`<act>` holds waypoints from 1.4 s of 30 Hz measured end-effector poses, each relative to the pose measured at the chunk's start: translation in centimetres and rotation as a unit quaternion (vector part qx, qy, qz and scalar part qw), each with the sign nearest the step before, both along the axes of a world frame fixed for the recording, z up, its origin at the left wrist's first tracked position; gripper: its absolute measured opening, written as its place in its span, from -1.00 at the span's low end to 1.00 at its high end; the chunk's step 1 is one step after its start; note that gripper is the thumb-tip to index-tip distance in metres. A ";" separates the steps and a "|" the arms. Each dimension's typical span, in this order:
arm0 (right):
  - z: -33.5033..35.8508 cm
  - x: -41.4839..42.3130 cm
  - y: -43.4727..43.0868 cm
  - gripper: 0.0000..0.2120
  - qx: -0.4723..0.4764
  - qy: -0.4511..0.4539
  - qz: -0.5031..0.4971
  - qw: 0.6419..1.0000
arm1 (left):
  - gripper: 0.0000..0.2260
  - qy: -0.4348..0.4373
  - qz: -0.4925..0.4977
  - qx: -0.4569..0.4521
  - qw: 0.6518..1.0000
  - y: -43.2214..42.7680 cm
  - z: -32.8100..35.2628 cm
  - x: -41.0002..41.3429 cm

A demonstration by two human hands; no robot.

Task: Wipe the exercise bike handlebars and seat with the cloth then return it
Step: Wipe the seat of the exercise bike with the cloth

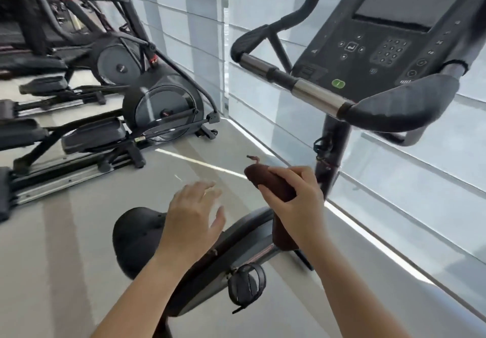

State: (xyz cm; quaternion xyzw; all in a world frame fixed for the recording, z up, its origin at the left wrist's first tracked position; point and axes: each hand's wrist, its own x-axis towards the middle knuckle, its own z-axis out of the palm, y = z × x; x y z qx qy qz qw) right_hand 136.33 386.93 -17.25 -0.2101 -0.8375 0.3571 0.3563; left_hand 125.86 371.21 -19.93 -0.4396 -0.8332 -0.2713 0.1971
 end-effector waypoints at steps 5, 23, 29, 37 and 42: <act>-3.8 -2.2 -5.3 -0.69 -0.015 -0.037 0.044 0.998 | -0.73 -0.029 0.072 -0.013 0.997 -6.7 -4.5 -2.2; -15.8 -17.6 -10.2 -0.67 -0.019 -0.181 0.199 0.963 | -0.43 -0.197 0.286 -0.125 0.929 -12.2 -15.1 -8.9; -18.1 -23.6 -9.7 -0.69 0.045 -0.242 0.268 0.932 | -0.35 -0.224 0.313 -0.123 0.915 -10.8 -16.6 -10.9; -18.7 -30.8 -10.7 -0.70 0.013 -0.278 0.392 0.877 | -0.37 -0.221 0.322 -0.093 0.916 -9.2 -18.1 -10.9; -18.5 -30.4 -7.7 -0.72 0.016 -0.332 0.468 0.818 | -0.38 -0.212 0.325 -0.084 0.918 -9.2 -18.2 -10.6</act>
